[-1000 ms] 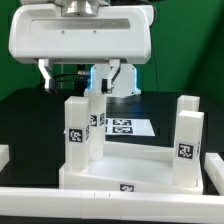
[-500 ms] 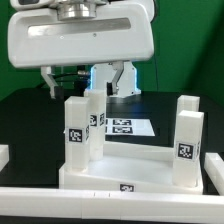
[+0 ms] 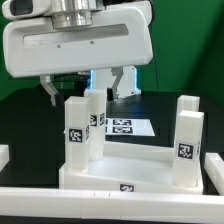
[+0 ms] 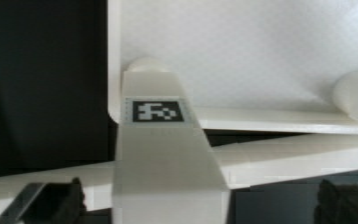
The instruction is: Assemble desk
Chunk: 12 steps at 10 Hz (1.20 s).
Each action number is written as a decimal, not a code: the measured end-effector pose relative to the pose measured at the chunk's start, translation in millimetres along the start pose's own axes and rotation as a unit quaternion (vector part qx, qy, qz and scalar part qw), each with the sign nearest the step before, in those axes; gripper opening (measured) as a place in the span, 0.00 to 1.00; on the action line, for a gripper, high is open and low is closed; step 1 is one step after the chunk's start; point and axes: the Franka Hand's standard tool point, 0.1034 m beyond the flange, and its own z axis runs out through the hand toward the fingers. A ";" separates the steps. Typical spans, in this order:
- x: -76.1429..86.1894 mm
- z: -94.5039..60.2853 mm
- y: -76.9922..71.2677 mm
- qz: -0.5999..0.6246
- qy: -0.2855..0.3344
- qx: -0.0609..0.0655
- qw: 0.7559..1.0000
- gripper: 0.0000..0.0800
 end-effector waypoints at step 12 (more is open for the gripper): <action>5.9 15.3 14.7 -0.036 -0.006 -0.039 0.999 0.36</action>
Offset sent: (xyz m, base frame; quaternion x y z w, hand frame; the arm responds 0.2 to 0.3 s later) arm 0.0121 -0.0191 -0.0067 -0.0337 0.0260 -0.0087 0.9991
